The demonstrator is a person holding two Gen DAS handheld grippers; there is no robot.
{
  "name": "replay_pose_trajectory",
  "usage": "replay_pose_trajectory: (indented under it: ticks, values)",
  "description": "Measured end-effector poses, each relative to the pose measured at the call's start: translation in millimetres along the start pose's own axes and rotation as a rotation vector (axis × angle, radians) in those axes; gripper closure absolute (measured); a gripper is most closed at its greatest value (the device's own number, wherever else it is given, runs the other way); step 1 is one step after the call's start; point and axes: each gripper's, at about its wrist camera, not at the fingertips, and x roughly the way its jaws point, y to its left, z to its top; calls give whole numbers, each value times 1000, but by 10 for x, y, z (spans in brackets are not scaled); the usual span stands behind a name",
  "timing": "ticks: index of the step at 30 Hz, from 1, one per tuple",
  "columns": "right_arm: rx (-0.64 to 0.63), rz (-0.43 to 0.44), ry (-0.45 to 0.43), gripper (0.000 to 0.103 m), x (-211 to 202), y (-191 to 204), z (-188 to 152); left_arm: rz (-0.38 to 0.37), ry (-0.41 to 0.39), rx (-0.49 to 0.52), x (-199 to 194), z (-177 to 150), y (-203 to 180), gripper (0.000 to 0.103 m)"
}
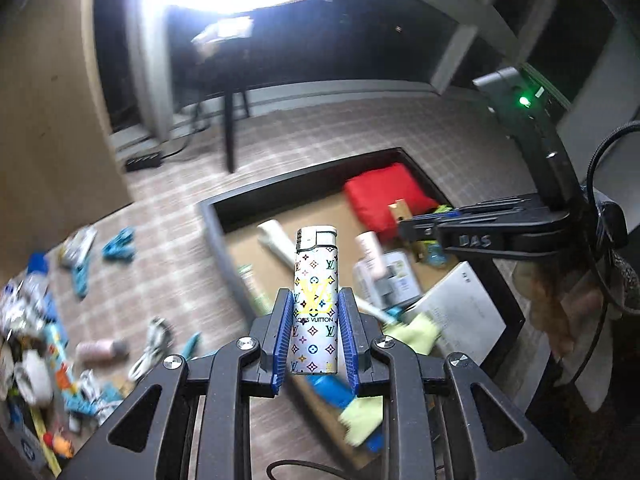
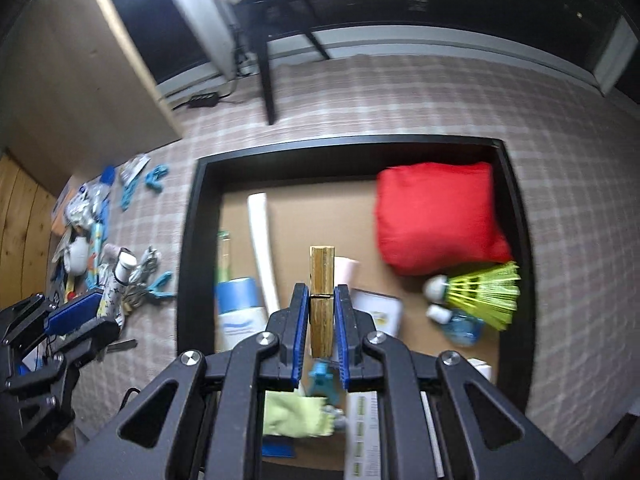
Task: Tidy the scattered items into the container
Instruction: 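Carry the lighter and wooden clothespin to the tray and open both grippers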
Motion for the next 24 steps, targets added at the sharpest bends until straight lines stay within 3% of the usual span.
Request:
replay_pose_trajectory:
  ticks: [2,5,9,15,24]
  values:
    - [14,-10,-4,90,-14,-105,3,13,12,28,95,65,-164,80]
    - [31,-29,-12,86,-18,-214,2,26,30,41,199,124,-310,54]
    - [45,-33,-30,73,-55,-296,-35,52,28,65,243,107,-398,55]
    - [19,-37,-42,72,-78,-227,-82,75,29,46,184,54,-293,55]
    - [-44,59,-54,71,-34,121,-116,178,24,-81,-177,-356,431,55]
